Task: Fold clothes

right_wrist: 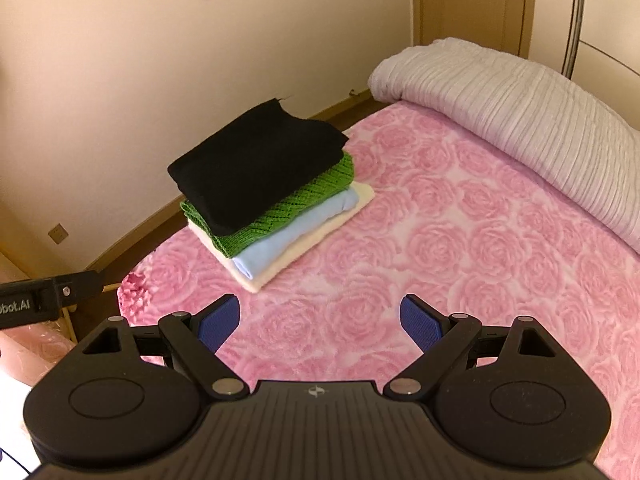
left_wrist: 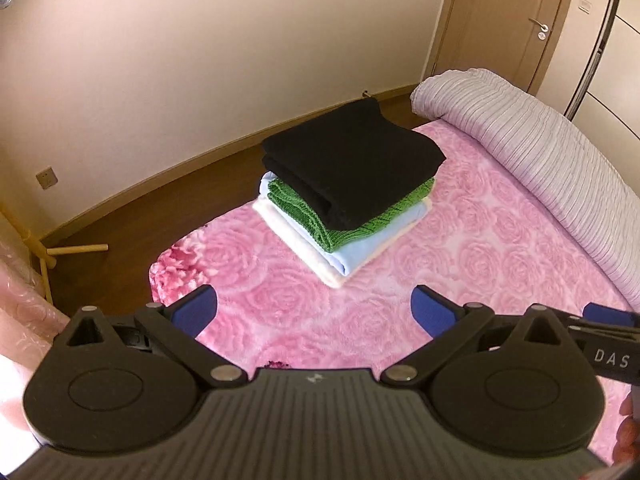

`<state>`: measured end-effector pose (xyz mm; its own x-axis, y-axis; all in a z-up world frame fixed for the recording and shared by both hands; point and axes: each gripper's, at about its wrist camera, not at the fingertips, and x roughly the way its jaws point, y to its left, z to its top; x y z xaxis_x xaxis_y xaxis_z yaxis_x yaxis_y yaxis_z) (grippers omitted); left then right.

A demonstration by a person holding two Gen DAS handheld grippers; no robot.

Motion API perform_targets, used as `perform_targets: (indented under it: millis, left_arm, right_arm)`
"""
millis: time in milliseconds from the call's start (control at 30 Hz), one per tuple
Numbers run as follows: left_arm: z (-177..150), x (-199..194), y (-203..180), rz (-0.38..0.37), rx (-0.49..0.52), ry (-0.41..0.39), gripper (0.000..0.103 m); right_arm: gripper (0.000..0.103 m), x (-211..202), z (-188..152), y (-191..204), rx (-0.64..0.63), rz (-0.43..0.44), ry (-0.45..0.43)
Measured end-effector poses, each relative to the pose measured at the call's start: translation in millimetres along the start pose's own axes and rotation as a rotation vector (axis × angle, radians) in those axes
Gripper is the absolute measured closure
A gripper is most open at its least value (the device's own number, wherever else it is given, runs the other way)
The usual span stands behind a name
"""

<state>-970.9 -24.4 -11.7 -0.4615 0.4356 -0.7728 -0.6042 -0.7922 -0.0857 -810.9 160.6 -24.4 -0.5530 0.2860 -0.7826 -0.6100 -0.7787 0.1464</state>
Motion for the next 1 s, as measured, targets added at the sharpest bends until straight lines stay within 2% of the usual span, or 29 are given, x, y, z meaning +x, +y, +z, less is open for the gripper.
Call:
perform_targets:
  millis: [100, 267, 433, 600, 767, 1000]
  left_arm:
    - [4, 2, 8, -0.01, -0.002, 0.011, 0.001]
    - [4, 24, 13, -0.057, 0.039, 0.083, 0.001]
    - [-2, 35, 10, -0.056, 0.079, 0.124, 0.001]
    - [-7, 26, 4, -0.062, 0.064, 0.123, 0.001]
    - [-16, 17, -9, -0.033, 0.002, 0.112, 0.001]
    - [-42, -3, -48, 0.006, -0.052, 0.09, 0.001]
  right_arm:
    - [0.013, -4, -2, 9, 0.007, -0.008, 0.009]
    - [0.013, 1, -18, 21, 0.026, -0.048, 0.054]
    - [0.013, 12, -31, 25, 0.043, -0.081, 0.11]
    - [0.013, 12, -31, 17, 0.045, -0.075, 0.121]
    - [0.013, 10, -26, 2, 0.005, -0.054, 0.125]
    - [0.013, 3, -25, -32, -0.069, -0.013, 0.147]
